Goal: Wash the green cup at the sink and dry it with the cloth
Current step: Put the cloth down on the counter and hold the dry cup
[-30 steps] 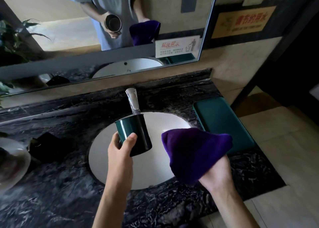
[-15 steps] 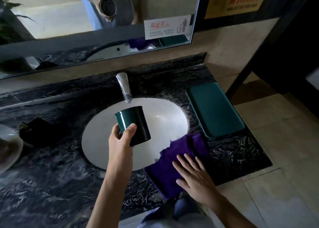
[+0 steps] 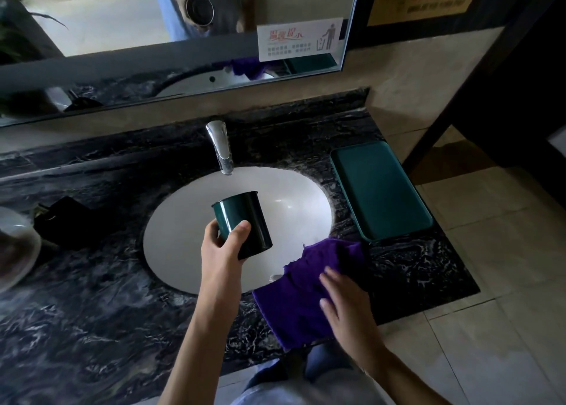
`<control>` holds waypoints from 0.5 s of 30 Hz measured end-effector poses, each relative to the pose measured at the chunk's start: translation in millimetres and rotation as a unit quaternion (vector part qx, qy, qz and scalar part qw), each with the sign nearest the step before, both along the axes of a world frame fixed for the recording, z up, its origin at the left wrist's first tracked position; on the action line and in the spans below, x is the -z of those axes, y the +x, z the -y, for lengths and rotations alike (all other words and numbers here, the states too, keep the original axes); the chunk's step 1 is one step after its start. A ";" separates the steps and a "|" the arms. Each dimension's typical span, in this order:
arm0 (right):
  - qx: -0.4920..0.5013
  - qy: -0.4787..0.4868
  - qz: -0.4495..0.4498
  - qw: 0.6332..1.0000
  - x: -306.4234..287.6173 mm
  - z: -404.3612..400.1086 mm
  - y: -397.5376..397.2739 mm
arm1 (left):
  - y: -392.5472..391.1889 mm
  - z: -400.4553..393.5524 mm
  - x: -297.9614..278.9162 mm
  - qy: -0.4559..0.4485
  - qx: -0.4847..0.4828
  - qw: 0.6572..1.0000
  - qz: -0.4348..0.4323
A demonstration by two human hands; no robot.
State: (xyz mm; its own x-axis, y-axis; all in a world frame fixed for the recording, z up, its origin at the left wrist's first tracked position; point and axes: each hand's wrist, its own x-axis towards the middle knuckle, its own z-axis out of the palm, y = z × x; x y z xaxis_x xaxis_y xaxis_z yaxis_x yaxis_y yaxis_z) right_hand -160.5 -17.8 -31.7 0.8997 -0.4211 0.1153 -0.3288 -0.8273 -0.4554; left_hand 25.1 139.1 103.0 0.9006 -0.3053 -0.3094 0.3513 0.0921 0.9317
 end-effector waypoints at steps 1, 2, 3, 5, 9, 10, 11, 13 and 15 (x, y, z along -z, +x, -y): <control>0.074 0.038 0.016 0.996 -4.6 5.0 9.2 | 0.5 0.8 -0.2 -0.003 -0.002 1.000 0.000; 0.141 0.074 0.018 0.987 -10.2 9.8 18.9 | 0.8 1.7 -0.1 -0.005 -0.002 1.000 -0.001; 0.187 0.111 0.002 0.976 -16.8 14.8 28.4 | 0.9 2.6 0.0 -0.008 -0.003 1.000 -0.001; 0.216 0.171 -0.067 0.959 -23.6 20.1 44.0 | 0.9 4.0 0.1 -0.011 -0.003 1.000 -0.001; 0.270 0.226 -0.083 0.932 -18.2 25.2 53.5 | 1.1 5.7 1.4 -0.014 0.001 1.000 -0.007; 0.276 0.225 -0.084 0.931 -16.3 26.9 54.1 | 2.0 5.6 2.3 -0.012 0.000 1.000 -0.008; 0.275 0.227 -0.092 0.930 -15.2 28.1 54.1 | 2.2 5.8 3.4 -0.011 0.002 1.000 -0.010; 0.273 0.234 -0.096 0.928 -13.9 29.9 54.6 | 2.0 6.8 6.1 -0.013 0.003 1.000 -0.014; 0.279 0.239 -0.076 0.927 -15.4 31.8 55.4 | 2.1 8.1 9.0 -0.012 0.003 1.000 -0.017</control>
